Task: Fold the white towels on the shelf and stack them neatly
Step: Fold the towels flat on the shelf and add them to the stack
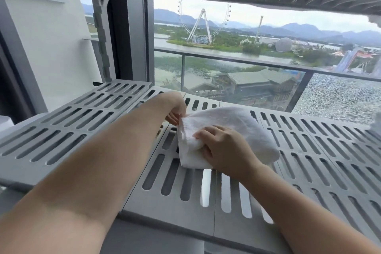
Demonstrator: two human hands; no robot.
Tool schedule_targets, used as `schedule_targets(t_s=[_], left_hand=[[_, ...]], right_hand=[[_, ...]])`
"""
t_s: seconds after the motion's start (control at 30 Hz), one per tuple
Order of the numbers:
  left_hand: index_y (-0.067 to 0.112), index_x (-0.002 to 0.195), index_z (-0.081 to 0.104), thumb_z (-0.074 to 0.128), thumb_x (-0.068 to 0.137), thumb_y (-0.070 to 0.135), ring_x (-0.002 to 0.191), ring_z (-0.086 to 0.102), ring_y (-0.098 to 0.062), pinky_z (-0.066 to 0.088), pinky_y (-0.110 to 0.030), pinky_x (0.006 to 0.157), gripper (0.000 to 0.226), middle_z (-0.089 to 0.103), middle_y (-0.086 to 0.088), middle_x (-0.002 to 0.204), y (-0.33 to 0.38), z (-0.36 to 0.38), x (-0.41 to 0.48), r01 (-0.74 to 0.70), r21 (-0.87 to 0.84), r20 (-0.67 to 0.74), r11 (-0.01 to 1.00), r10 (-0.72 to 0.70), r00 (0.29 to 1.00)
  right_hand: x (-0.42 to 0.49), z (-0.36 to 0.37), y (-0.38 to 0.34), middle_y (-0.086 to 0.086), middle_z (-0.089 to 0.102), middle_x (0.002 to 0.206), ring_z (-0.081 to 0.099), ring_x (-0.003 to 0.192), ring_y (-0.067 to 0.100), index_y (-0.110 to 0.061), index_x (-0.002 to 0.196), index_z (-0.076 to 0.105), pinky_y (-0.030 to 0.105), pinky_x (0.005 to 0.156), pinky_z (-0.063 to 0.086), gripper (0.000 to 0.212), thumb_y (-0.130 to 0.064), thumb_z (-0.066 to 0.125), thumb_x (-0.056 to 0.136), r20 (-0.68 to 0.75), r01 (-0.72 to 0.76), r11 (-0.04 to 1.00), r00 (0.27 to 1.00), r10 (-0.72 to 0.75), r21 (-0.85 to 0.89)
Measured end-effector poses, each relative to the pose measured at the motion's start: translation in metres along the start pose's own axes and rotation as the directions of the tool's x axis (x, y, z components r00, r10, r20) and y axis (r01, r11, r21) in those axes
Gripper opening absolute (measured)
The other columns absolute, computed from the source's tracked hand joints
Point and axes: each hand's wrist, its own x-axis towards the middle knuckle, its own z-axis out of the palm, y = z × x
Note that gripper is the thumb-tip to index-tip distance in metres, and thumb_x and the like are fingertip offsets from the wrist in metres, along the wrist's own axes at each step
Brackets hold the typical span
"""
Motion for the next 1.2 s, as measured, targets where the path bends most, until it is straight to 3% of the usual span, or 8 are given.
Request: schedule_targets(t_s=[0.17, 0.43, 0.53, 0.67, 0.8, 0.93, 1.07, 1.2], left_hand=[[0.01, 0.134, 0.059, 0.058, 0.088, -0.002, 0.092, 0.061, -0.02, 0.059, -0.034, 0.083, 0.047, 0.059, -0.01, 0.129, 0.004, 0.009, -0.02, -0.132, 0.125, -0.041, 0.983, 0.138, 0.99], [0.039, 0.143, 0.04, 0.053, 0.075, -0.022, 0.101, 0.062, -0.026, 0.062, -0.043, 0.076, 0.092, 0.042, -0.018, 0.143, 0.012, 0.058, -0.068, -0.347, -0.105, 0.063, 0.932, 0.355, 0.933], [0.033, 0.14, 0.052, 0.047, 0.077, -0.019, 0.071, 0.051, -0.014, 0.052, -0.026, 0.055, 0.081, 0.042, -0.024, 0.141, 0.017, 0.079, -0.086, -0.385, -0.043, 0.09, 0.922, 0.387, 0.918], [0.03, 0.133, 0.063, 0.046, 0.079, -0.008, 0.07, 0.055, -0.011, 0.048, -0.017, 0.049, 0.068, 0.056, -0.005, 0.118, 0.02, 0.094, -0.107, -0.371, 0.035, 0.047, 0.928, 0.369, 0.928], [0.011, 0.115, 0.073, 0.063, 0.089, 0.008, 0.099, 0.06, -0.015, 0.061, -0.029, 0.063, 0.028, 0.06, 0.001, 0.116, 0.023, 0.1, -0.122, -0.319, -0.118, 0.036, 0.94, 0.325, 0.945], [0.013, 0.089, 0.072, 0.062, 0.093, 0.046, 0.072, 0.058, -0.016, 0.053, -0.029, 0.063, 0.035, 0.062, 0.002, 0.085, 0.026, 0.105, -0.127, -0.32, 0.177, -0.174, 0.931, 0.35, 0.921], [0.023, 0.118, 0.064, 0.055, 0.095, 0.047, 0.138, 0.038, -0.029, 0.038, -0.047, 0.111, 0.035, 0.045, -0.009, 0.146, 0.038, 0.115, -0.12, -0.321, 0.5, -0.368, 0.805, 0.532, 0.762], [0.027, 0.149, 0.04, 0.044, 0.1, 0.05, 0.151, 0.02, -0.025, 0.02, -0.046, 0.122, 0.054, 0.029, -0.005, 0.162, 0.053, 0.118, -0.098, -0.463, 0.582, -0.246, 0.669, 0.687, 0.684]], right_hand=[[-0.026, -0.008, 0.02, 0.0, 0.065, 0.086, 0.062, 0.084, 0.027, -0.013, 0.084, 0.066, 0.039, 0.079, 0.045, 0.014, -0.001, 0.066, 0.076, -0.079, -0.168, 0.985, 0.982, 0.169, 0.028], [-0.08, -0.036, 0.057, 0.004, 0.067, 0.108, 0.061, 0.107, 0.026, -0.01, 0.074, 0.074, 0.027, 0.089, 0.045, 0.027, 0.011, 0.058, 0.077, -0.166, -0.449, 0.865, 0.857, 0.488, 0.222], [-0.099, -0.047, 0.063, -0.003, 0.063, 0.113, 0.057, 0.116, 0.018, -0.017, 0.076, 0.08, 0.011, 0.091, 0.034, 0.038, 0.007, 0.051, 0.08, -0.042, -0.568, 0.715, 0.77, 0.636, 0.408], [-0.115, -0.063, 0.064, -0.006, 0.071, 0.115, 0.062, 0.102, 0.01, -0.027, 0.072, 0.081, 0.026, 0.089, 0.05, 0.04, -0.008, 0.046, 0.075, 0.15, -0.685, 0.433, 0.617, 0.772, 0.586], [-0.12, -0.066, 0.059, -0.007, 0.066, 0.067, 0.06, 0.066, 0.018, -0.014, 0.074, 0.07, 0.031, 0.057, 0.042, 0.03, -0.033, 0.05, 0.088, 0.182, -0.776, 0.426, 0.554, 0.812, 0.465], [-0.122, -0.057, 0.053, 0.006, 0.057, 0.092, 0.053, 0.084, 0.028, -0.019, 0.106, 0.044, 0.038, 0.073, 0.038, 0.014, -0.027, 0.046, 0.095, 0.233, -0.773, 0.502, 0.609, 0.758, 0.387], [-0.12, -0.055, 0.05, 0.022, 0.058, 0.123, 0.05, 0.108, 0.038, -0.017, 0.136, 0.036, 0.044, 0.085, 0.037, 0.038, -0.016, 0.032, 0.098, 0.259, -0.763, 0.546, 0.637, 0.726, 0.347], [-0.116, -0.058, 0.053, 0.022, 0.048, 0.143, 0.042, 0.13, 0.037, -0.016, 0.154, 0.025, 0.042, 0.106, 0.034, 0.059, -0.013, 0.034, 0.096, 0.327, -0.787, 0.534, 0.615, 0.717, 0.308]])
